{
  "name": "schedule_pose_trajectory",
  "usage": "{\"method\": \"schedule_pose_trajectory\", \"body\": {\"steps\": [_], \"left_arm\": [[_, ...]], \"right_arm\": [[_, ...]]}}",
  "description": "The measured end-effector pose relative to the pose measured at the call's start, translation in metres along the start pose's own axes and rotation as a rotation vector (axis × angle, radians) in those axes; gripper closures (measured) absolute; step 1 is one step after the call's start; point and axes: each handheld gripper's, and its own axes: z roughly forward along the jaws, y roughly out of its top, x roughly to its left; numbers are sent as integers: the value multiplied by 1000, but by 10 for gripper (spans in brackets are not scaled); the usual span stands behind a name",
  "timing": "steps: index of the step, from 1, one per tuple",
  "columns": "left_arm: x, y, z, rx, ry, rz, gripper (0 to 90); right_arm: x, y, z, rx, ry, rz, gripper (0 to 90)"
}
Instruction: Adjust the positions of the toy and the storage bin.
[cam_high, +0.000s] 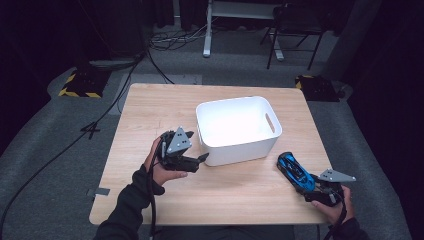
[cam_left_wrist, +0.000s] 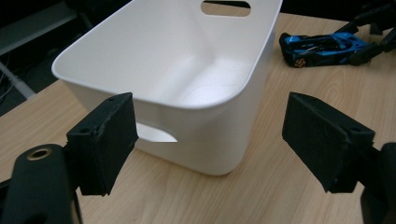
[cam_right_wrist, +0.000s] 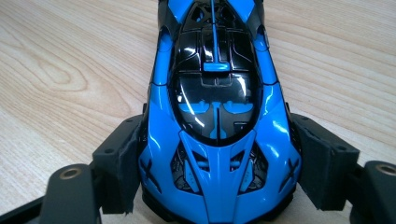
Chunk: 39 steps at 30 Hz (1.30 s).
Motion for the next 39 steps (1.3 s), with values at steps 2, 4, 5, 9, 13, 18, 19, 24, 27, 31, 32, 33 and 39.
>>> {"method": "schedule_pose_trajectory", "body": {"steps": [2,4,5,9,13,18,19,24,27,31,32,33,39], "left_arm": [[1,-7,-2,-10,3,-15,172],[4,-16,-5,1,-10,-13,170],[3,-19,-5,-1,-7,-17,164],[4,-35,-4,29,-1,-21,161],[7,-59,-2,82,27,-26,164],[9,-87,2,156,21,-53,176],[9,-94,3,173,27,-52,174],[15,-118,2,229,16,-84,161],[18,-124,2,245,10,-105,163],[20,-137,-2,269,2,-152,163],[21,-138,-3,271,10,-142,162],[21,-141,-5,267,14,-168,162],[23,-147,-7,297,25,-197,162]], "right_arm": [[0,0,0,1,0,1,260],[0,0,0,0,0,0,260],[0,0,0,1,0,1,260],[0,0,0,2,0,-2,260],[0,0,0,1,-1,-1,260],[0,0,0,0,-1,0,260],[0,0,0,1,-1,0,260],[0,0,0,1,-1,-4,260],[0,0,0,2,-1,-5,260],[0,0,0,2,-1,-6,260],[0,0,0,2,-1,-7,260],[0,0,0,0,0,-1,260],[0,0,0,1,-1,-5,260]]}}
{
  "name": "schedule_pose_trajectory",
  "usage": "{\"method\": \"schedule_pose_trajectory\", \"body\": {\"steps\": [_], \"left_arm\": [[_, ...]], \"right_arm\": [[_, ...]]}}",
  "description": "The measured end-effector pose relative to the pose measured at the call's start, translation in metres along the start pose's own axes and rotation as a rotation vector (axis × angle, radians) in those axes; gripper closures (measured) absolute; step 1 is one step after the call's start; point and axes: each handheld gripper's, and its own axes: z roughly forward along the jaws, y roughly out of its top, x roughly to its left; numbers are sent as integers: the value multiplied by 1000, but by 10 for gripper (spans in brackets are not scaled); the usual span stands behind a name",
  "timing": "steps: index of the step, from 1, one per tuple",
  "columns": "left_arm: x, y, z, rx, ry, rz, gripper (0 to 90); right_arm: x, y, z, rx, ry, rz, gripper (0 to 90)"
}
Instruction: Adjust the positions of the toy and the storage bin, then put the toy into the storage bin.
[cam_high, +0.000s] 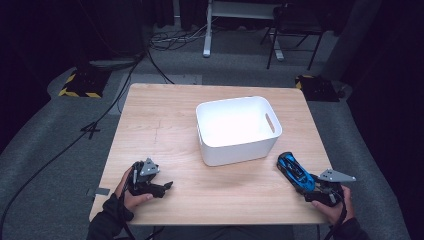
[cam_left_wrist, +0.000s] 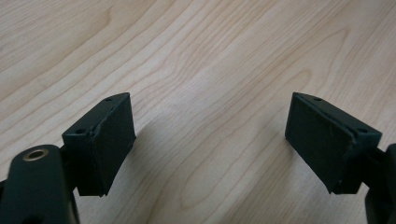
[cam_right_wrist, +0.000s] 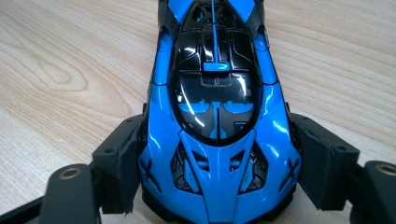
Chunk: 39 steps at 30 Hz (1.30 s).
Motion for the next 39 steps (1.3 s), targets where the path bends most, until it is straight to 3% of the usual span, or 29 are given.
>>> {"method": "schedule_pose_trajectory", "body": {"steps": [1,4,13,16,21,30,39], "left_arm": [[0,-1,0,-5,-2,-21,160],[1,-1,0,-3,5,-10,161],[0,0,1,-2,-7,-26,155],[-1,1,1,0,13,-22,155],[-3,4,5,-3,10,-38,150],[0,5,5,1,8,-12,149],[0,5,6,2,1,-19,147]], "right_arm": [[0,0,0,1,1,-3,260],[0,0,0,0,1,-1,260],[0,1,0,6,2,-7,261],[-1,0,0,5,4,-11,261],[-1,0,0,3,6,-12,261],[-1,1,0,2,8,-8,262],[0,2,-4,-14,7,-11,264]]}}
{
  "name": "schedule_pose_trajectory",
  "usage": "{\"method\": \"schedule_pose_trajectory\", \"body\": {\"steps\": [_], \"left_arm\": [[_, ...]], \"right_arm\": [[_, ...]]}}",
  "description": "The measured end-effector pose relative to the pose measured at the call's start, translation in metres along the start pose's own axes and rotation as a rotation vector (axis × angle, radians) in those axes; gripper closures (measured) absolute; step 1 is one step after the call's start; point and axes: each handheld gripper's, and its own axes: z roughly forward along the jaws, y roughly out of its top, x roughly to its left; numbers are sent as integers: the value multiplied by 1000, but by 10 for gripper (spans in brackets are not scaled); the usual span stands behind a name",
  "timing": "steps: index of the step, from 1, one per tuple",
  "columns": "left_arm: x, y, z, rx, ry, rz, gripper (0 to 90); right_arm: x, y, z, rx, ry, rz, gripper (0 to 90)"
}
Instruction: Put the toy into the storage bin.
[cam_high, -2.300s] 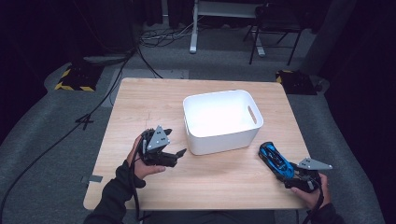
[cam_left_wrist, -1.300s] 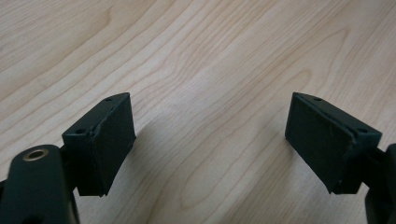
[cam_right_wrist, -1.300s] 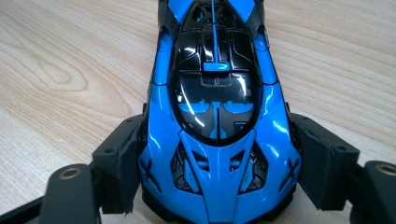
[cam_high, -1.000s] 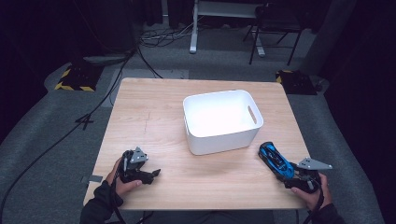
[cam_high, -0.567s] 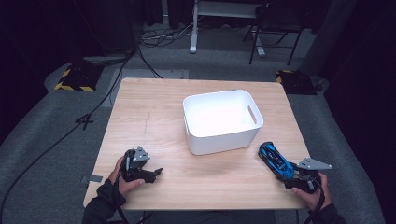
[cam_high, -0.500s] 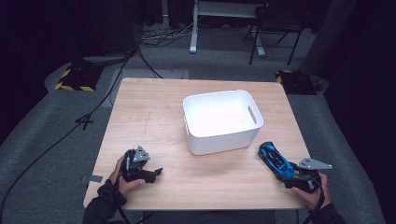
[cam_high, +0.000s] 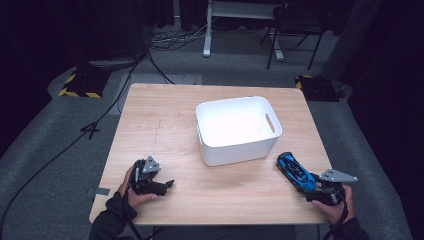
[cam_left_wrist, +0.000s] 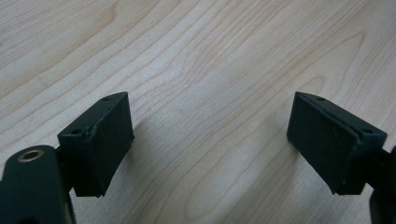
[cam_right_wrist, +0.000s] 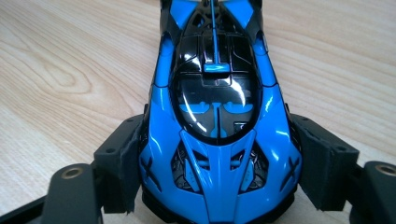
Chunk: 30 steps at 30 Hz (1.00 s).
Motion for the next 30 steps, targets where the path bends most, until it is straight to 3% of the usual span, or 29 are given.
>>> {"method": "schedule_pose_trajectory", "body": {"steps": [5,13,30], "left_arm": [[0,0,0,-1,-2,-2,148],[0,0,0,-2,-1,-1,148],[0,0,0,0,-2,-1,148]], "right_arm": [[2,4,-5,-21,2,-17,265],[2,16,-21,-112,0,13,265],[-3,25,-40,-203,-19,25,265]]}}
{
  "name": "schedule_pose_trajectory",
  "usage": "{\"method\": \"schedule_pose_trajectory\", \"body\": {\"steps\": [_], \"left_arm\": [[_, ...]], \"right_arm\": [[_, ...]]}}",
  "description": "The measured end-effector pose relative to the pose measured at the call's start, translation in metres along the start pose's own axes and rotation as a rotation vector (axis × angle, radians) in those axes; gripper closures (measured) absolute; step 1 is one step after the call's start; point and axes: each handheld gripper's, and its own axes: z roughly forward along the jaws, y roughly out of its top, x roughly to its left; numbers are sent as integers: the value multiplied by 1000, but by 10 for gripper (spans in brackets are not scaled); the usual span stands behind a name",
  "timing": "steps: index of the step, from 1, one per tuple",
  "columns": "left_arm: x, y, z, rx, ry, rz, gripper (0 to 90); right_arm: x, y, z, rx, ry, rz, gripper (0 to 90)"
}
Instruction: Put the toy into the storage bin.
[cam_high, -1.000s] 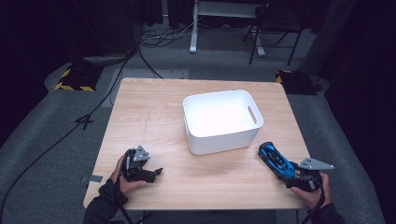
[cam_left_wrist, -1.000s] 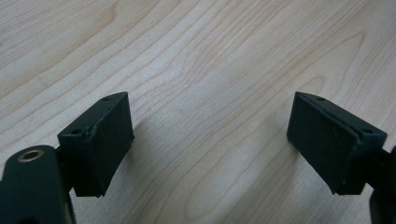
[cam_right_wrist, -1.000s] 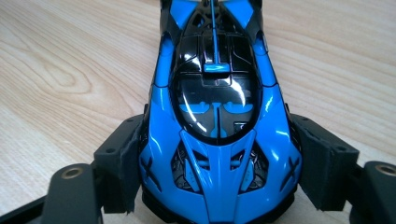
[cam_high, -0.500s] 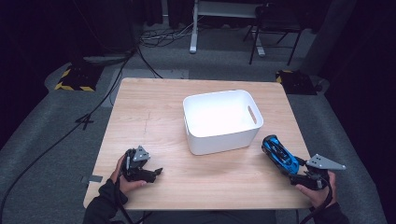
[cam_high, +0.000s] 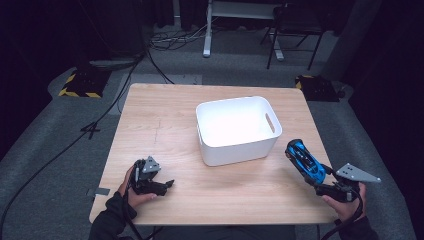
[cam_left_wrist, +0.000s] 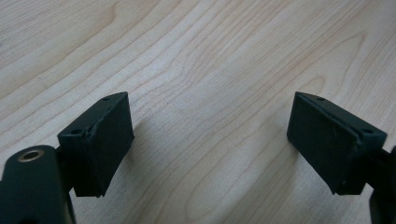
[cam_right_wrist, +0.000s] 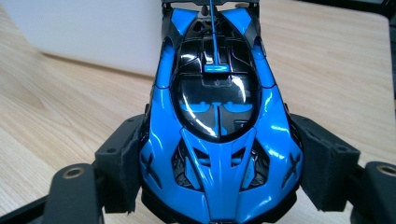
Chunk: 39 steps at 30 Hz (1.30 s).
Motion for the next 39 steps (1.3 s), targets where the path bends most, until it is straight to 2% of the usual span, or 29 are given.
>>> {"method": "schedule_pose_trajectory", "body": {"steps": [8,13,14,24,31,39], "left_arm": [[0,0,0,2,-4,1,148],[0,1,0,0,5,1,148],[0,1,0,-4,12,3,148],[1,2,1,-3,8,8,148],[1,2,1,-3,7,7,148],[1,2,1,-3,7,7,148]], "right_arm": [[-4,15,-11,-62,-12,-10,265],[-4,21,-14,-80,-14,0,265],[-6,25,-15,-90,-14,-12,265],[-5,42,-19,-134,-3,-19,265],[-2,56,-16,-161,10,-34,265],[3,71,-8,-170,22,-54,265]]}}
